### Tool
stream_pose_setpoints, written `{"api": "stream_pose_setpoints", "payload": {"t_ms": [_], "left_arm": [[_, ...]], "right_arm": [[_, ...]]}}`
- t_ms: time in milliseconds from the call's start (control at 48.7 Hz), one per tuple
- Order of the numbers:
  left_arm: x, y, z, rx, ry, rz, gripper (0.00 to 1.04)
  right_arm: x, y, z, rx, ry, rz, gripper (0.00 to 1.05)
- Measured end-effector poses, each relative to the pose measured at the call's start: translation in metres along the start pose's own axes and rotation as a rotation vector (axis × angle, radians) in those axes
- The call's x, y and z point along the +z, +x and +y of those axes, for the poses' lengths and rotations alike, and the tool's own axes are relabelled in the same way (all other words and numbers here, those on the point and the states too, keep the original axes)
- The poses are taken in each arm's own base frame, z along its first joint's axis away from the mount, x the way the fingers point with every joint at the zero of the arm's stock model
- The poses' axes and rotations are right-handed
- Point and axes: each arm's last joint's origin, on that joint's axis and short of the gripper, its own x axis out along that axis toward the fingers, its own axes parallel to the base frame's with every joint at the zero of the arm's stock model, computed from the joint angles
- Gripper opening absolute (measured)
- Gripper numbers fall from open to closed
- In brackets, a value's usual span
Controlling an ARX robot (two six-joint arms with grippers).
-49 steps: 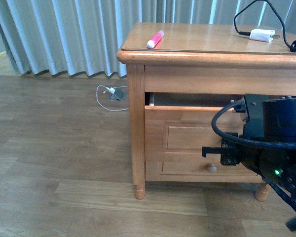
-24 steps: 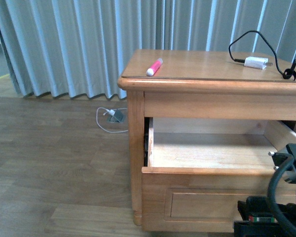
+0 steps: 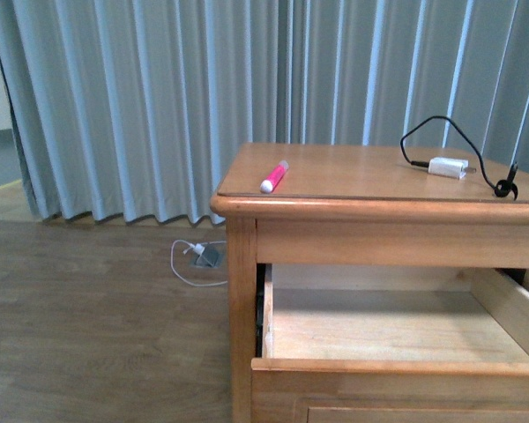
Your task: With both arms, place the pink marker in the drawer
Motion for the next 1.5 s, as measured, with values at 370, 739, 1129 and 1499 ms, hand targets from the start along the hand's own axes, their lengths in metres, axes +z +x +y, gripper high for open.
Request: {"api": "stream_pose_setpoints", "payload": {"t_ms": [370, 739, 1129, 1499], "left_arm": [[0.000, 0.000, 0.000, 0.000, 0.000, 0.000, 0.99], [0.000, 0.000, 0.000, 0.000, 0.000, 0.000, 0.99], [0.000, 0.000, 0.000, 0.000, 0.000, 0.000, 0.99], [0.000, 0.000, 0.000, 0.000, 0.000, 0.000, 0.99]], "right_arm": [[-0.005, -0.078, 0.014, 0.090, -0.070, -0.038, 0.96], [-0.010, -0.077, 0.013, -0.061, -0.202, -0.326, 0.82], [-0.012, -0.082, 0.003, -0.178, -0.249, -0.503, 0.96], [-0.012, -0.082, 0.003, -0.178, -0.249, -0.503, 0.96]]}}
